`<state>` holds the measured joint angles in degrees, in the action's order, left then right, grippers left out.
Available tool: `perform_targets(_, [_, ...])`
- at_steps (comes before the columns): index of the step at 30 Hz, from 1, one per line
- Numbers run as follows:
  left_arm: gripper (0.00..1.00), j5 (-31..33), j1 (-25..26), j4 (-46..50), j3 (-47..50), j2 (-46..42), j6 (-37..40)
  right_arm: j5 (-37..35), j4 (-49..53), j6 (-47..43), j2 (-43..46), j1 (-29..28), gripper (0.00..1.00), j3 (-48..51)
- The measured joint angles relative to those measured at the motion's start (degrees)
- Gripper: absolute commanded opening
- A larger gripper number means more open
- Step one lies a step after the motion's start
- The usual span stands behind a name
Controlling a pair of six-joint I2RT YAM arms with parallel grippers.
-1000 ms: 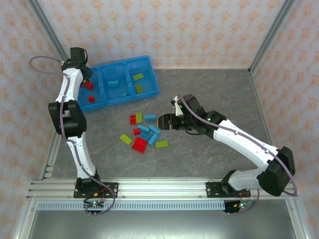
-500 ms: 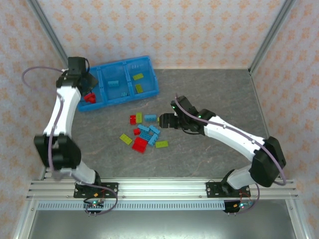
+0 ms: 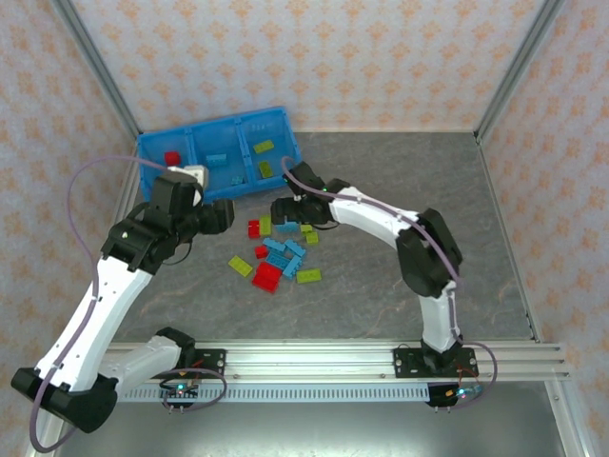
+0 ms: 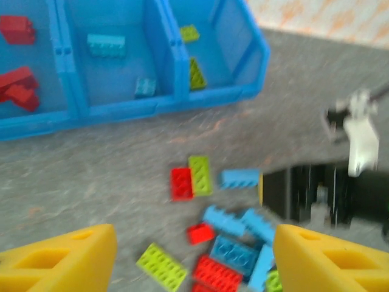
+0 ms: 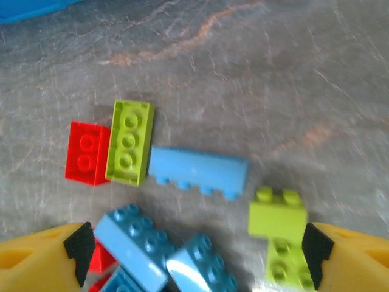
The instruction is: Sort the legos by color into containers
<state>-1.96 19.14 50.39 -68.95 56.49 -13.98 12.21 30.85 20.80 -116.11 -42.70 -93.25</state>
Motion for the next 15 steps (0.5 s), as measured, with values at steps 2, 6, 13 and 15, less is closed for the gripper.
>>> perform_targets(2, [0.79, -0.6, 0.0, 0.1, 2.8, -2.4, 3.6, -1.0, 2.1, 0.0, -4.8, -0.1, 0.92, -5.5])
perform_targets(6, [0.83, -2.1, 0.0, 0.1, 7.3, -5.0, 8.0, -2.4, 5.9, 0.0, -12.2, -0.4, 0.86, -12.6])
perform_targets(13, [0.87, -1.7, 0.0, -0.2, 9.5, -5.1, 9.6, -4.1, 11.8, 0.2, -18.4, -1.7, 0.62, -18.6])
perform_targets(15, [0.89, -1.6, 0.0, -0.3, 10.2, -5.6, 9.6, -4.5, 12.3, 0.9, -18.4, -1.9, 0.52, -19.1])
